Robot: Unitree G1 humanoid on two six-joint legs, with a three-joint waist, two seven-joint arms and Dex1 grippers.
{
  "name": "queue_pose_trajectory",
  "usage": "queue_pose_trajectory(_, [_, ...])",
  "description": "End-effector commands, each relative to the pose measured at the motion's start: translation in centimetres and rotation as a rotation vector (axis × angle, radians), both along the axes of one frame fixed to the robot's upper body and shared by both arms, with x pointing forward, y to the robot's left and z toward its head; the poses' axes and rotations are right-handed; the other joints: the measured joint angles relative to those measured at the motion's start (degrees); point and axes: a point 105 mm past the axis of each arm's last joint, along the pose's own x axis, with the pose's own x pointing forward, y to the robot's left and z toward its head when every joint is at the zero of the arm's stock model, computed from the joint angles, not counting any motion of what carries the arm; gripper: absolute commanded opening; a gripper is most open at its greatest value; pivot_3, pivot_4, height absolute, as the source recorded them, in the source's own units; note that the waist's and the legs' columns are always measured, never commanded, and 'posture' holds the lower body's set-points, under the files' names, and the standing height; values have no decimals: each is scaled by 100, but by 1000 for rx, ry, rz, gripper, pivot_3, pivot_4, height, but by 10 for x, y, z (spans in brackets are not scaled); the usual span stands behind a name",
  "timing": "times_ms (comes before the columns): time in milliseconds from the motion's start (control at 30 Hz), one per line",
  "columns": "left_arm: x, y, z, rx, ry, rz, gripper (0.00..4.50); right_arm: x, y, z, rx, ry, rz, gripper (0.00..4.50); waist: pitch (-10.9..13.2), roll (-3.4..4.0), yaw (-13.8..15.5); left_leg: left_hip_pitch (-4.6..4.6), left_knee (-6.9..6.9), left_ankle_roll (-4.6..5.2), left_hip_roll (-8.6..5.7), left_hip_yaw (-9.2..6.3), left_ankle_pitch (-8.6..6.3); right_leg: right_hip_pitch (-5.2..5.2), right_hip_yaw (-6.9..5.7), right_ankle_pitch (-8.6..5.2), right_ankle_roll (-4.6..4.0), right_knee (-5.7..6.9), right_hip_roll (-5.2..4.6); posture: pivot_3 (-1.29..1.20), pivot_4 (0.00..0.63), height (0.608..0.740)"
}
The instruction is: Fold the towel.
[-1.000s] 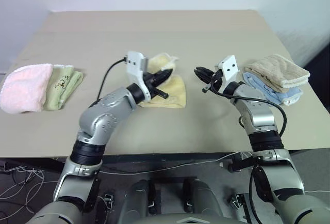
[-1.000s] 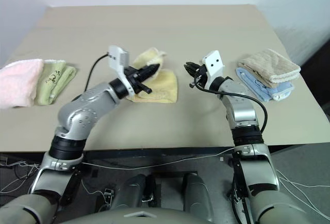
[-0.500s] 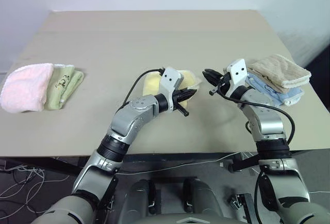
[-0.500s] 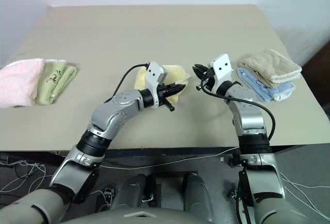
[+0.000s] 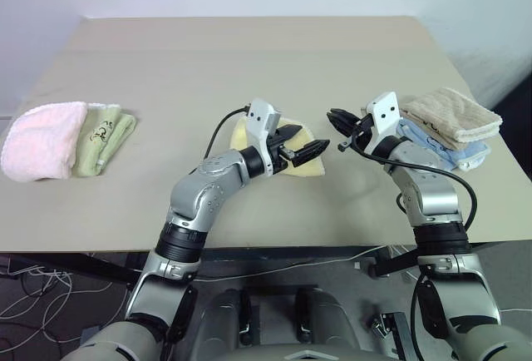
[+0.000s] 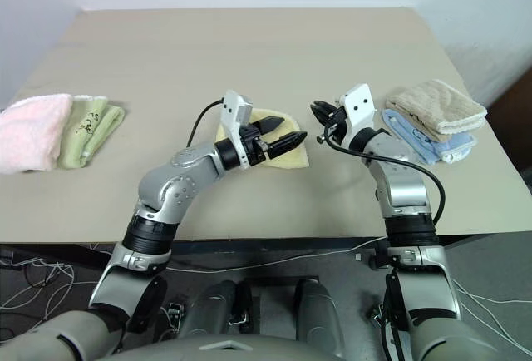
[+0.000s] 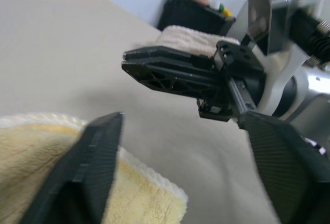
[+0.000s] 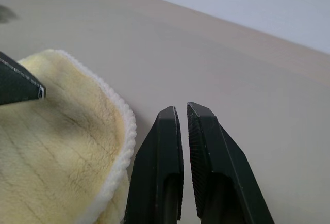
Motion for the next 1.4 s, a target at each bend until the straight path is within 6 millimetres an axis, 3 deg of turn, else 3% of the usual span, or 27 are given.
queue_pose_trajectory(33, [11,30,16,-15,-74,125,4270,-2,4,24,22,-65,30,1,0,0,-2,0,0,0,0,0,0,0,0,0,0,1,0,0,150,740])
queue_pose_trajectory(133, [22,54,16,8,-105,228,3647,-6,17,26,57,-50,79,0,0,0,-5,0,0,0,1,-1,0,0,0,0,0,1,1,0,150,740])
queue_pose_trajectory(233, [27,72,10,66,-137,280,2697,-12,43,23,103,-10,159,0,0,1,-7,0,0,-1,3,0,0,-1,0,0,0,1,3,0,150,740])
queue_pose_trajectory(500, [18,74,-18,203,-151,196,19,-13,81,-13,113,145,210,0,0,0,10,-2,1,0,-1,0,-1,-1,-1,0,-1,1,-4,0,150,740])
queue_pose_trajectory(700, [31,81,-67,384,-82,240,19,-8,89,-65,30,316,171,0,0,2,-17,-2,0,-1,0,1,-1,-5,-1,0,-1,4,-2,0,150,740])
queue_pose_trajectory(900, [35,83,-84,398,-63,260,19,-5,89,-83,-8,342,149,0,-14,1,-19,13,0,-2,2,0,-2,8,-1,0,-2,4,-3,0,150,740])
queue_pose_trajectory(1067, [31,90,-33,170,-170,293,19,-7,78,-37,80,184,183,0,-9,1,-21,6,0,-3,3,-1,-2,-1,1,1,-2,6,-14,0,150,740])
queue_pose_trajectory(1233, [32,132,-22,290,-242,416,19,-13,51,0,166,140,205,0,-7,4,-22,-10,0,-3,3,-1,-2,-14,1,1,-2,6,-13,0,150,740])
queue_pose_trajectory(1333, [30,155,-27,373,-252,458,0,-14,36,3,180,165,187,599,-7,4,-23,-10,-1,-1,3,-2,-4,-15,0,1,-3,5,-12,0,150,740])
queue_pose_trajectory(1400, [28,171,-31,401,-242,488,0,-12,27,0,193,208,167,1233,-6,5,-18,-10,-1,1,3,-1,-5,-16,0,1,-3,4,-14,0,150,740])
